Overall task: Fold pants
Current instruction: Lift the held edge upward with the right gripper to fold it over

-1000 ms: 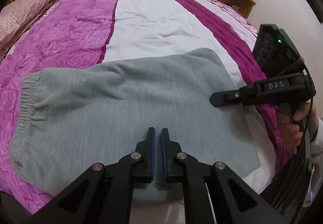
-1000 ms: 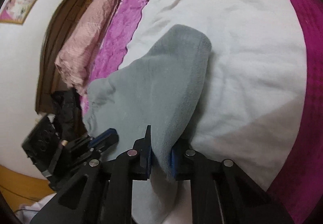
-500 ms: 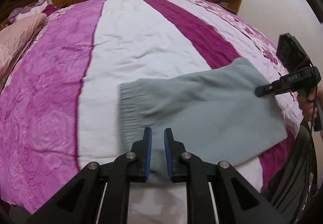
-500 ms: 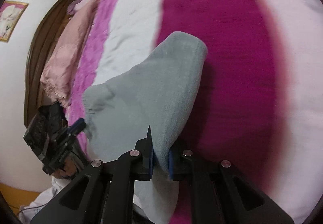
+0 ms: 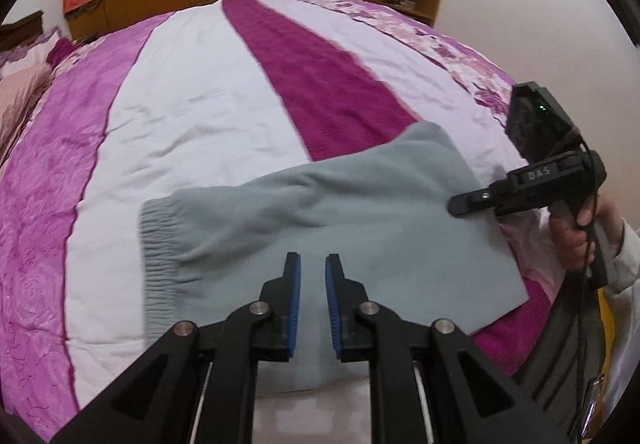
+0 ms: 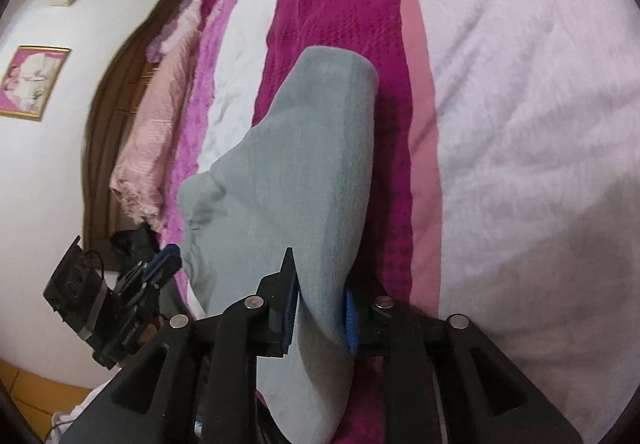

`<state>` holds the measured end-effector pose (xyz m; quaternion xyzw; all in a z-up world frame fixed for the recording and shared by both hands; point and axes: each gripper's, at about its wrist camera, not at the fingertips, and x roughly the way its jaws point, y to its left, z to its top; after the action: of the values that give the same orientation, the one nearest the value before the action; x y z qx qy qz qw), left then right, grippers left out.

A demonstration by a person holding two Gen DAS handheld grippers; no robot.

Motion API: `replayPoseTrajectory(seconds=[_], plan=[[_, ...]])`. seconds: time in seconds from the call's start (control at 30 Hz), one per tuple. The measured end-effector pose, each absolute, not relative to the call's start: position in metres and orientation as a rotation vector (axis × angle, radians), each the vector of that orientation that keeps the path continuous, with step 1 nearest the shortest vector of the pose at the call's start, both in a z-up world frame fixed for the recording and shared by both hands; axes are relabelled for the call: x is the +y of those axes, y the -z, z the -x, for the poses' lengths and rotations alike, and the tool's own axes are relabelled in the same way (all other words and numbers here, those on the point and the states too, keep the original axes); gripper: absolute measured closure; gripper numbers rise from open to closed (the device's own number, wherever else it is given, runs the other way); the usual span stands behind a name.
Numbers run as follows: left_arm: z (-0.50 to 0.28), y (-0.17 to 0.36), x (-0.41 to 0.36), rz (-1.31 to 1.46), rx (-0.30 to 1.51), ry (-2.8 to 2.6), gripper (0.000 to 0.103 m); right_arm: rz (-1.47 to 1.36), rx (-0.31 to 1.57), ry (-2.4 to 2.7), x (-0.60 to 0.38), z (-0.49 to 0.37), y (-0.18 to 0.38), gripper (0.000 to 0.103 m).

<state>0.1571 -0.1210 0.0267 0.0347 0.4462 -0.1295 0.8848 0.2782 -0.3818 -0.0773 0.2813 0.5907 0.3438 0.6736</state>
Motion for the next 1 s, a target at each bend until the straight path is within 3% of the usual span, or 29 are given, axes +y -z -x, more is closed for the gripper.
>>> replayPoseTrajectory(seconds=[0.1, 0.23, 0.43, 0.57, 0.73, 1.0], plan=[[-0.153, -0.02, -0.13, -0.062, 0.941, 0.286, 0.09, -0.658, 1.294, -0.804, -0.386, -0.274, 0.079, 0.091], [-0.143, -0.009, -0.135, -0.056, 0.953, 0.298, 0.102, -0.669, 1.276, -0.812, -0.387, -0.27, 0.079, 0.09], [-0.132, 0.018, -0.147, -0.066, 0.987, 0.283, 0.102, -0.653, 1.283, -0.805, -0.381, -0.268, 0.076, 0.085], [-0.132, 0.026, -0.147, -0.064, 0.991, 0.265, 0.102, -0.692, 1.29, -0.769, -0.385, -0.265, 0.074, 0.095], [-0.111, 0.004, -0.15, -0.031, 0.921, 0.282, 0.102, -0.678, 1.3, -0.72, -0.382, -0.263, 0.057, 0.097], [-0.099, 0.025, -0.165, -0.03, 0.948, 0.28, 0.103, -0.609, 1.331, -0.686, -0.373, -0.263, 0.034, 0.097]])
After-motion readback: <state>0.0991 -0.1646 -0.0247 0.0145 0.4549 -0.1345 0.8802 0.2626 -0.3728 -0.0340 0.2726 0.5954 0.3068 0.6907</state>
